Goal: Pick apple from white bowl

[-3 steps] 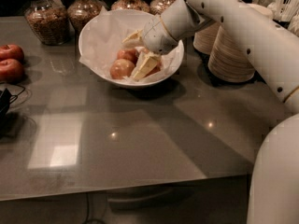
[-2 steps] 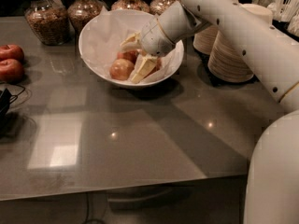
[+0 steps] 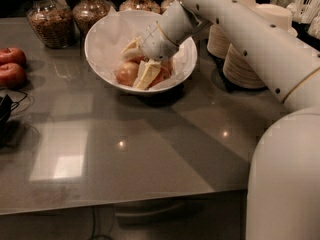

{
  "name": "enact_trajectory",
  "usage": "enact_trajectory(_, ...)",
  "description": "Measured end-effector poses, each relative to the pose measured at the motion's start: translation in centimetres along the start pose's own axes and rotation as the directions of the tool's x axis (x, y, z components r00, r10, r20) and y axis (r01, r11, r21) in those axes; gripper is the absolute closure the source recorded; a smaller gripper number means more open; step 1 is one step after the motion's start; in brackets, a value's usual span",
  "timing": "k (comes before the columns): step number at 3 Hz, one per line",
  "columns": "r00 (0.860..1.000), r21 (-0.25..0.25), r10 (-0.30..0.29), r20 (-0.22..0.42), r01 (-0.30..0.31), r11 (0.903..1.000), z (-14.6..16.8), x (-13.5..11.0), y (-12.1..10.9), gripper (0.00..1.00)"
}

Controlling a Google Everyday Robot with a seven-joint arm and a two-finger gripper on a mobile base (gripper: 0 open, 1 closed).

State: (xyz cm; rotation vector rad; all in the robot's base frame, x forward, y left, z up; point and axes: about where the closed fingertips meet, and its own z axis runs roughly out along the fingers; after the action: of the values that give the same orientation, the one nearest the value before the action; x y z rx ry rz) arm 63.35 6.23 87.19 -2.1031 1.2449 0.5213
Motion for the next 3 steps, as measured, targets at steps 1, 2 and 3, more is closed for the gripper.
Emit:
enact_trajectory(1, 1.0, -0.03, -0.001, -0.018, 0.001, 0.9995, 0.48, -0.01, -0.25, 0.33)
enact_trajectory(2, 0.999, -0.051, 0.004, -0.036, -0.005, 0.9987, 0.78, 0.4, -0.53, 0.26)
enact_trajectory(3, 0.999, -0.051, 0.004, -0.036, -0.005, 0.9987, 0.8, 0.4, -0.54, 0.45)
